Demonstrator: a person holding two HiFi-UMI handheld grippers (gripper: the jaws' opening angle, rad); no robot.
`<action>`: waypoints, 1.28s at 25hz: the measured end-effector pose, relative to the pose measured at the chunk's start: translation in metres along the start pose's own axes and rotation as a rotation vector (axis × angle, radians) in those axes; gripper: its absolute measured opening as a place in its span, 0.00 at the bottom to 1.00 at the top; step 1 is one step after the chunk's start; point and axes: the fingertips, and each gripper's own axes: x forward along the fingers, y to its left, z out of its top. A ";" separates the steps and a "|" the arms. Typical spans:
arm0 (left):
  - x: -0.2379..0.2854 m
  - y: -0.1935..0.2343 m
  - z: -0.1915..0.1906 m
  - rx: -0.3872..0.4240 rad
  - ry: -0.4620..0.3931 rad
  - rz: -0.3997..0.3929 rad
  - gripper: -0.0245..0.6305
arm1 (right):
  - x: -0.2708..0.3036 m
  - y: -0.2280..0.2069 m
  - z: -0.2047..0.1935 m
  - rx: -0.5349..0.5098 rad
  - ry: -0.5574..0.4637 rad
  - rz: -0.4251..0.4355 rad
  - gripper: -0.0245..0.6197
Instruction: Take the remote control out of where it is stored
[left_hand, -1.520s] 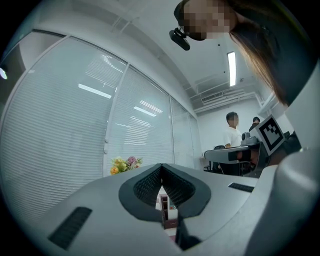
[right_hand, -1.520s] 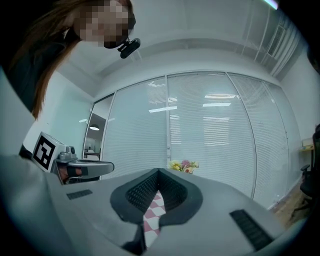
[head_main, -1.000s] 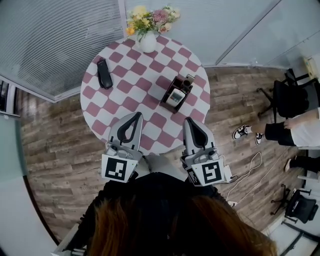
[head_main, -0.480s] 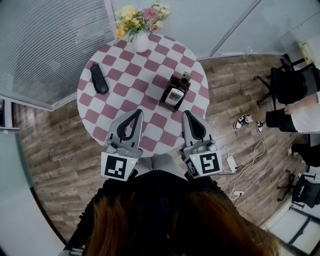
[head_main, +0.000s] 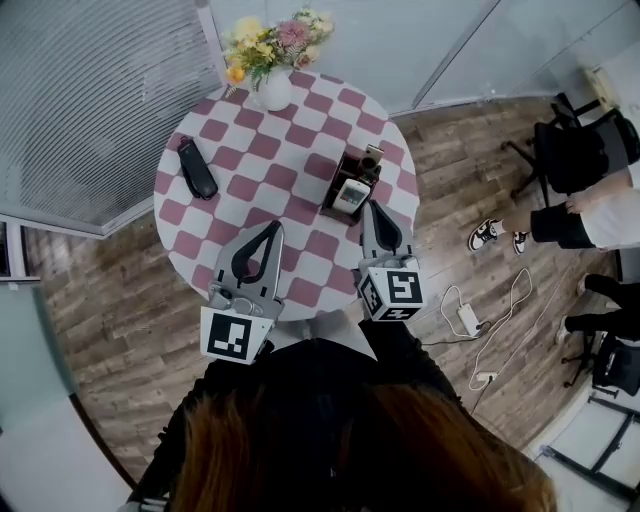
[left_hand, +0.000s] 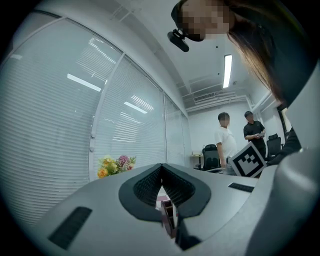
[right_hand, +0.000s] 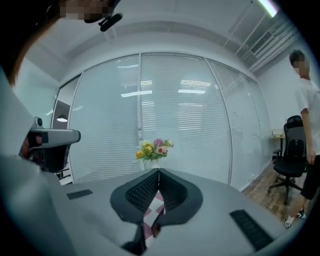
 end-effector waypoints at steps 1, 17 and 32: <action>0.000 0.001 0.000 0.002 0.000 -0.005 0.05 | 0.004 -0.002 -0.005 0.011 0.010 -0.013 0.06; -0.002 0.009 -0.002 0.000 0.000 -0.037 0.05 | 0.037 -0.026 -0.114 0.139 0.225 -0.199 0.07; -0.009 0.013 -0.011 -0.006 0.034 -0.049 0.05 | 0.076 -0.028 -0.139 0.196 0.284 -0.323 0.46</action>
